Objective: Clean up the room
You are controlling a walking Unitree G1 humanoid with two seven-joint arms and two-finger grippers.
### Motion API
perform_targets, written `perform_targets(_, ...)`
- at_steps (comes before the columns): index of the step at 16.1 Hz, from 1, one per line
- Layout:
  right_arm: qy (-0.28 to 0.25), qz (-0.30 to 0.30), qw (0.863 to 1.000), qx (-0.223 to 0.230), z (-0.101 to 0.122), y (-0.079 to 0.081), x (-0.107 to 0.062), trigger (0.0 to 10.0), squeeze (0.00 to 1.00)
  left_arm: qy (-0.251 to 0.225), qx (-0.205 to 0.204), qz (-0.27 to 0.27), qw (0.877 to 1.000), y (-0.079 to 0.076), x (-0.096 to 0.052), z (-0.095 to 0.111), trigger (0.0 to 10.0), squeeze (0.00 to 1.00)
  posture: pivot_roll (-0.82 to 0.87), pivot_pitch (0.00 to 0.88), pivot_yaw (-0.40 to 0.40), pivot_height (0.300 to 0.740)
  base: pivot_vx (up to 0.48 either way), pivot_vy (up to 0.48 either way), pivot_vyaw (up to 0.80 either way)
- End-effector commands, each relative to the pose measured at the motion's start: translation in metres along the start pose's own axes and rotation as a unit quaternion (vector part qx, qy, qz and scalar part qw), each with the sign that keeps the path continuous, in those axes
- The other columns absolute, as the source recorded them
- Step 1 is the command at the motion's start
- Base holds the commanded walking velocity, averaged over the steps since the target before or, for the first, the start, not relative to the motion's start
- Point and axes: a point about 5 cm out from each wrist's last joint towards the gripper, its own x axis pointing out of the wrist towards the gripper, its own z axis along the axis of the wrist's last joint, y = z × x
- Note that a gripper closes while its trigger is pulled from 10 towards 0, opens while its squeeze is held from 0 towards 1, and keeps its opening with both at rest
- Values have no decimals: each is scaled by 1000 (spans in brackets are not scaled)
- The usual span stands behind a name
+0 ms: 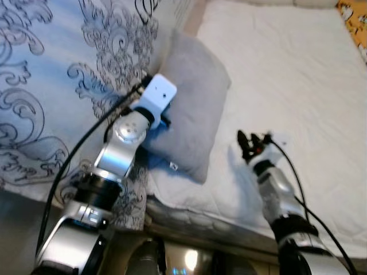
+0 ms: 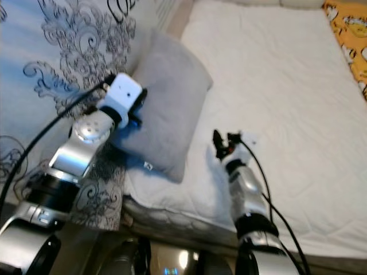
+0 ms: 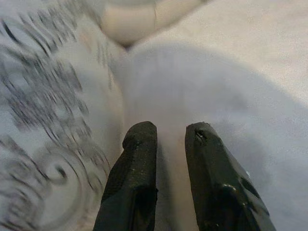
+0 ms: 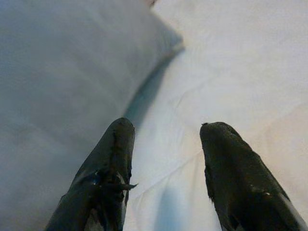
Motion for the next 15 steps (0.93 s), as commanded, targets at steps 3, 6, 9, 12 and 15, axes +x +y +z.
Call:
perform_targets(3, -32, 20, 999, -12, 17, 5, -6, 10000, 1000, -54, -25, 2, 998, 6, 2, 21, 10000, 1000, 24, 0, 17, 740, 0, 0, 0)
perform_targets(6, -36, 35, 998, -32, 28, 19, -16, 10000, 1000, -78, -129, -19, 988, -1, -6, 24, 10000, 1000, 6, 0, 17, 740, 0, 0, 0)
perform_targets(9, -32, 26, 996, -75, 35, 30, -27, 10000, 388, -43, -212, -17, 976, -11, -28, 6, 10000, 808, -13, 0, 21, 740, 0, 0, 0)
perform_targets(12, -19, 6, 996, -86, 42, 41, -39, 10000, 0, -22, -230, 6, 973, -20, -54, -9, 10000, 796, -32, 0, 17, 740, 0, 0, 0)
perform_targets(15, -6, 9, 996, -92, 42, 52, -50, 10000, 0, 3, -234, 20, 972, -26, -66, -16, 10000, 804, -40, 0, 5, 740, 0, -209, 0)
